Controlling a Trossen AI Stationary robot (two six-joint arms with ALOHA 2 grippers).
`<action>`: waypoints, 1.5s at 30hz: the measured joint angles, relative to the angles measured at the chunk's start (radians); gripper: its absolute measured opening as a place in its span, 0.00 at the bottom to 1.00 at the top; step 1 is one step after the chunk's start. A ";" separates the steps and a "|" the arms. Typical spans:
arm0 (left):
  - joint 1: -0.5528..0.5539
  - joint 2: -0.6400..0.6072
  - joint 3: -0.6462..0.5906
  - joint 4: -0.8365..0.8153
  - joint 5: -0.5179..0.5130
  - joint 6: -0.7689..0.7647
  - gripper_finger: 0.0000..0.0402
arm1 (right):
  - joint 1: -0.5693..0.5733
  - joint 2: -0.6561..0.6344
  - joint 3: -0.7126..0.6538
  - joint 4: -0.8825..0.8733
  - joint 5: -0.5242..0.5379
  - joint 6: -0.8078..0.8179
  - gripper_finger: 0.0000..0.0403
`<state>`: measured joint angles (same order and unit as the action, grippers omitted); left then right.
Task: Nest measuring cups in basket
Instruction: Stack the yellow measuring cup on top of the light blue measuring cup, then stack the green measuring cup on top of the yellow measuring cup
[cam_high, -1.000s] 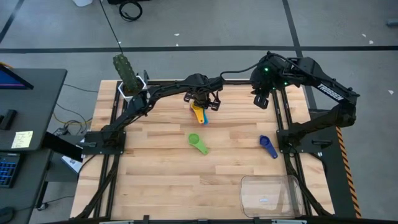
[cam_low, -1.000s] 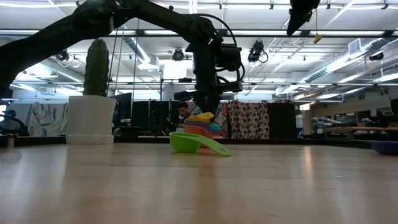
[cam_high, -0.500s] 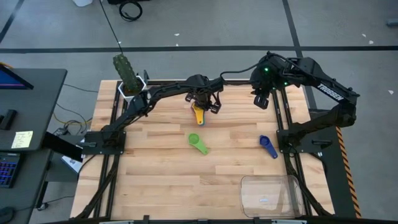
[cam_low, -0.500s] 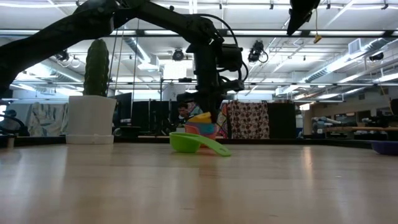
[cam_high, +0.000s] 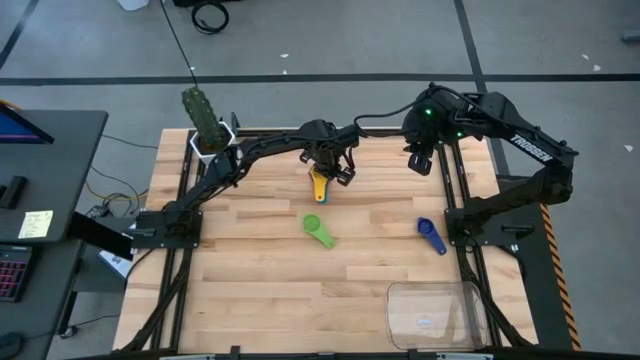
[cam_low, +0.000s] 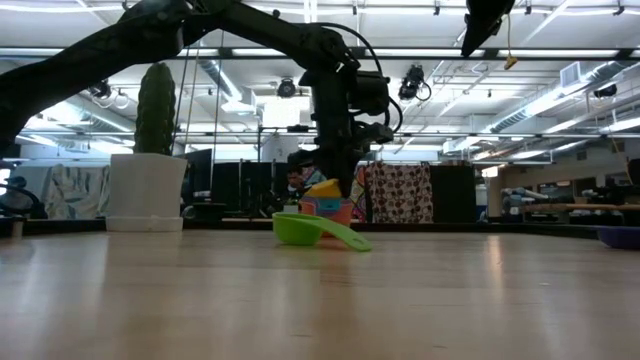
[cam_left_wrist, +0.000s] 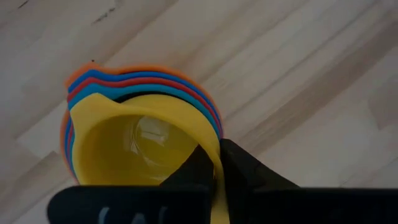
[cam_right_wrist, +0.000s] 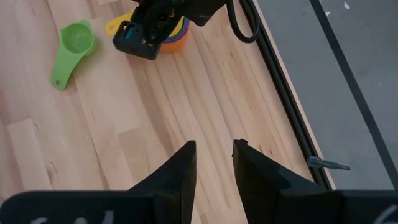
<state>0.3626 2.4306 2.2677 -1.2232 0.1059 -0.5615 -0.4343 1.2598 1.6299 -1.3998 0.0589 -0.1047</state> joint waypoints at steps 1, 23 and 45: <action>0.000 0.000 0.000 0.000 0.001 -0.002 0.04 | 0.000 0.000 0.000 0.000 0.000 0.000 0.27; 0.048 -0.004 -0.001 0.013 0.334 0.007 0.45 | 0.000 0.000 0.000 0.000 0.000 0.000 0.27; -0.057 -0.299 0.000 -0.218 0.154 0.465 0.45 | 0.000 0.000 0.000 -0.060 -0.361 -0.154 0.27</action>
<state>0.3056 2.1315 2.2677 -1.4409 0.2602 -0.0967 -0.4343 1.2598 1.6295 -1.4600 -0.3019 -0.2582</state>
